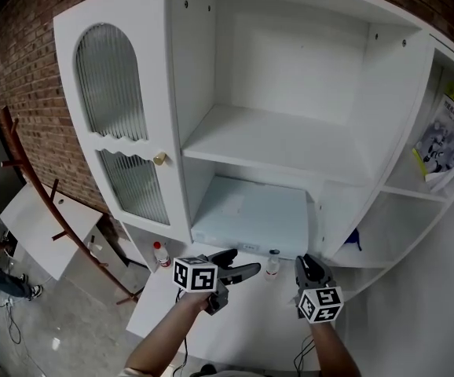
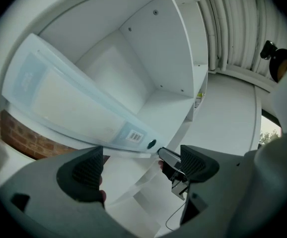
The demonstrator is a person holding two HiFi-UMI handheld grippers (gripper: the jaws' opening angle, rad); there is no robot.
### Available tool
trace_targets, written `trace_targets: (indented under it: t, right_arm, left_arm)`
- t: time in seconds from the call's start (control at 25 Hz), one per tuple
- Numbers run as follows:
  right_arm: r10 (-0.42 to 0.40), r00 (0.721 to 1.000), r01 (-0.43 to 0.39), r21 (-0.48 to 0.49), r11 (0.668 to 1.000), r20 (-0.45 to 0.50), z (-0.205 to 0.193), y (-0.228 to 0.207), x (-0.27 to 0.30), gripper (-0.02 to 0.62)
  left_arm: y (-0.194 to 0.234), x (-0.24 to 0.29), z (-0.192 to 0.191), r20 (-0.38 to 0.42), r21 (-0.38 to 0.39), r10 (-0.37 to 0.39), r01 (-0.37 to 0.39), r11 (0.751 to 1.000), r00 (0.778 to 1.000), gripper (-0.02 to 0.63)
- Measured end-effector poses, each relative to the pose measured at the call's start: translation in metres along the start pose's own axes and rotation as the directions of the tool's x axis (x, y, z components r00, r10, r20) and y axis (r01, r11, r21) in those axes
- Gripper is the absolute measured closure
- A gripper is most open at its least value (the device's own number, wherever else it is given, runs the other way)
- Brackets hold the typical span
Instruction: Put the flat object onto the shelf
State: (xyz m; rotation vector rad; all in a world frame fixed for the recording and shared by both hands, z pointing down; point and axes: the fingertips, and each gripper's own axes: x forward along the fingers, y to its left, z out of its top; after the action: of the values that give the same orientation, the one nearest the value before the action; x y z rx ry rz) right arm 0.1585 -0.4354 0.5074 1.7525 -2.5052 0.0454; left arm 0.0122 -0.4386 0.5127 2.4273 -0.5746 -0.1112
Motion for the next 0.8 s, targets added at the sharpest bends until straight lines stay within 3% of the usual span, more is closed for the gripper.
trace_targets:
  t: [0.28,0.68,0.8]
  right_arm:
    - [-0.025,0.999,0.025,-0.005,1.000,-0.024,-0.004,-0.005,0.010,0.511]
    - [-0.023,0.997,0.021,-0.039,0.999,-0.070,-0.010,-0.003,0.011,0.508]
    - [-0.016,0.997,0.014,-0.038,0.999,-0.075,-0.010,-0.001,0.010,0.472]
  left_arm:
    - [0.011,-0.020,0.013,0.032,0.052,0.053,-0.055,0.997,0.998,0.143]
    - [0.023,-0.029,0.023,0.057,0.041,0.069,-0.072,0.997,0.996,0.143]
    - [0.023,-0.031,0.024,0.062,0.046,0.081,-0.084,0.995,0.995,0.143]
